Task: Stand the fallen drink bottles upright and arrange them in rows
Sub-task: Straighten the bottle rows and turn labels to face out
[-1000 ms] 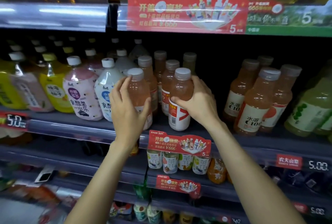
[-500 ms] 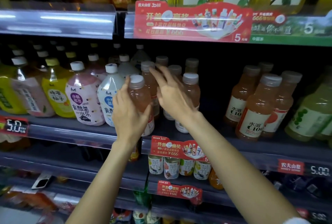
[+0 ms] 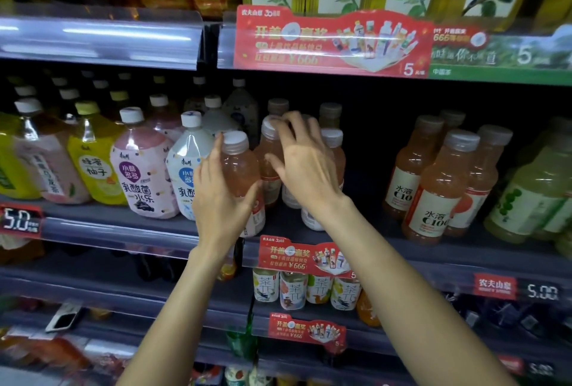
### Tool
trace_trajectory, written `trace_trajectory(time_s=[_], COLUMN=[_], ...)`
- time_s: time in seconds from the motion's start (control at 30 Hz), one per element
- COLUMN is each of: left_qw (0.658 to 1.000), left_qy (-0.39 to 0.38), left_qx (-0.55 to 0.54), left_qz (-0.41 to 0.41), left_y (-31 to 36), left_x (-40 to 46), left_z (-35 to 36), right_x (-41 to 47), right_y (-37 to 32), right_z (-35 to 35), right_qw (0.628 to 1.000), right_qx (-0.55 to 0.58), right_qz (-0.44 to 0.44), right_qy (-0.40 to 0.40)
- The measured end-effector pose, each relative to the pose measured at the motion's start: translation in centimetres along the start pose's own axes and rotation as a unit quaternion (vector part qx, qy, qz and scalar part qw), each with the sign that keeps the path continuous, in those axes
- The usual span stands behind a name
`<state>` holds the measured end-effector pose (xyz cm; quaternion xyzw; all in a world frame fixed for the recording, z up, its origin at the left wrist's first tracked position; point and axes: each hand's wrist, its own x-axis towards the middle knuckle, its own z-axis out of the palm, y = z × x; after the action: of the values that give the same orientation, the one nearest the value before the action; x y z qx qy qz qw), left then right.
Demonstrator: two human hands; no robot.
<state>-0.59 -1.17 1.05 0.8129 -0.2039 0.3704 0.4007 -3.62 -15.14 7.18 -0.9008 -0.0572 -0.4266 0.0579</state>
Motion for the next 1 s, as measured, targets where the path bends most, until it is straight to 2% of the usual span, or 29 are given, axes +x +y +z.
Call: trace_trajectory(time_s=[0.1, 0.23, 0.3, 0.6, 0.73, 0.87, 0.93, 1.0], left_qw=[1.000, 1.000, 1.000, 1.000, 0.998, 0.994, 0.995, 0.996], left_qy=[0.002, 0.014, 0.015, -0.018, 0.006, 0.058, 0.088, 0.042], left_qx=[-0.006, -0.008, -0.010, 0.001, 0.058, 0.056, 0.024, -0.040], left_qz=[0.001, -0.002, -0.009, -0.024, -0.028, -0.080, -0.032, 0.063], left_y=[-0.1, -0.2, -0.1, 0.6, 0.8, 1.9, 3.6, 5.8], left_x=[-0.3, -0.7, -0.7, -0.5, -1.0, -2.3, -3.4, -4.6], left_z=[-0.2, -0.4, -0.5, 0.4, 0.7, 0.6, 0.4, 0.7], right_x=[0.3, -0.9, -1.8, -5.8, -7.0, -8.1, -8.5, -8.8], right_y=[-0.1, 0.0, 0.3, 1.8, 2.6, 3.8, 4.4, 5.1], right_z=[-0.4, -1.2, -1.7, -5.7, -7.6, -9.5, -10.3, -11.1], right_qw=[1.000, 0.988, 0.983, 0.971, 0.959, 0.952, 0.953, 0.955], right_qx=[0.010, 0.132, 0.153, 0.201, 0.241, 0.257, 0.253, 0.243], right_qz=[0.008, 0.077, 0.102, 0.112, 0.127, 0.141, 0.144, 0.145], right_qy=[-0.029, -0.023, -0.025, 0.059, 0.078, 0.088, 0.087, 0.085])
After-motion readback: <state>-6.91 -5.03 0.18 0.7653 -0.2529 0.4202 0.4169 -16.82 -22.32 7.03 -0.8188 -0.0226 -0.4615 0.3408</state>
